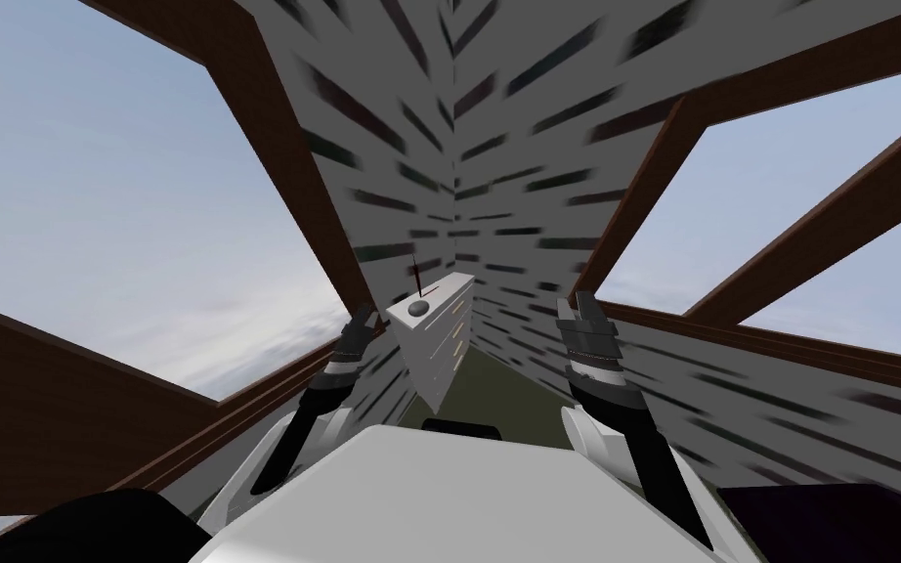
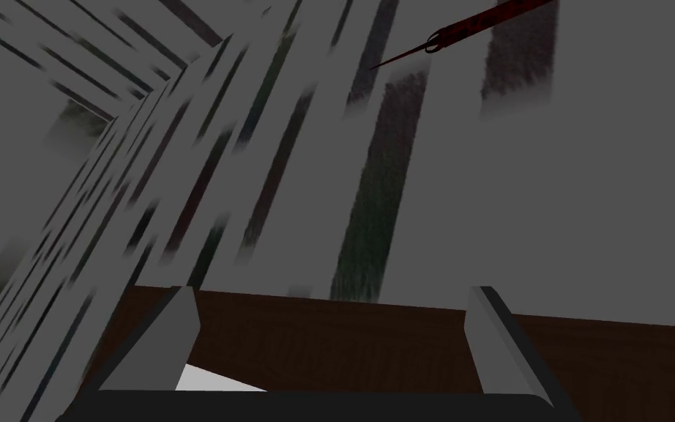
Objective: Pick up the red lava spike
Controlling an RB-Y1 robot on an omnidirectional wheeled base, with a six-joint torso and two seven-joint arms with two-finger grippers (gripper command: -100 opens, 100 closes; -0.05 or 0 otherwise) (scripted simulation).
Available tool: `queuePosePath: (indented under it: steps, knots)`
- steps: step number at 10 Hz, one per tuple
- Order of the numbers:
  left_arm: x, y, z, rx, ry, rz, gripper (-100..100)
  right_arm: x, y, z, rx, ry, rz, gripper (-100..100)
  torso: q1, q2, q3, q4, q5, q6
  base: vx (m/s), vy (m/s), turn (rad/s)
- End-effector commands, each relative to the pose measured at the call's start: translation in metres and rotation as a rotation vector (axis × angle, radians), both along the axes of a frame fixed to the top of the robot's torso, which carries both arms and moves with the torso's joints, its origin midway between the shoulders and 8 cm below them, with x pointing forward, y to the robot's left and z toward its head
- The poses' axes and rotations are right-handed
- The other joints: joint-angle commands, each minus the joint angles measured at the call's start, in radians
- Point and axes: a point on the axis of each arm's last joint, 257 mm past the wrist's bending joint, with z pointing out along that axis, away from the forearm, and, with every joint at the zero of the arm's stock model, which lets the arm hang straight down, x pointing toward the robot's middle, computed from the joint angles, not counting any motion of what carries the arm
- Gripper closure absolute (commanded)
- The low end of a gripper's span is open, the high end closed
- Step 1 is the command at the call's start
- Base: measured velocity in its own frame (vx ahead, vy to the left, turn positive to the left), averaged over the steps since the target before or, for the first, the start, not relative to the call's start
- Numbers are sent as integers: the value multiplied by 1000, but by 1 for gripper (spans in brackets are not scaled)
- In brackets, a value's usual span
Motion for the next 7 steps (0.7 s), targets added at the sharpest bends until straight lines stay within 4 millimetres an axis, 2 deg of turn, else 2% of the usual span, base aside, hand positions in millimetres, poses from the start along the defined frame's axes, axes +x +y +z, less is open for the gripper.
queuePosePath:
  steps: [1,7]
  knots:
    - [0,10,-4,56,41,19,-100,0,0,0,0,0,0,0,0,0,0,0,0,0,-42,-101,-50]
    - [0,45,-16,264,174,84,-100,0,0,0,0,0,0,0,2,-1,-1,0,0,0,-9,-97,-61]
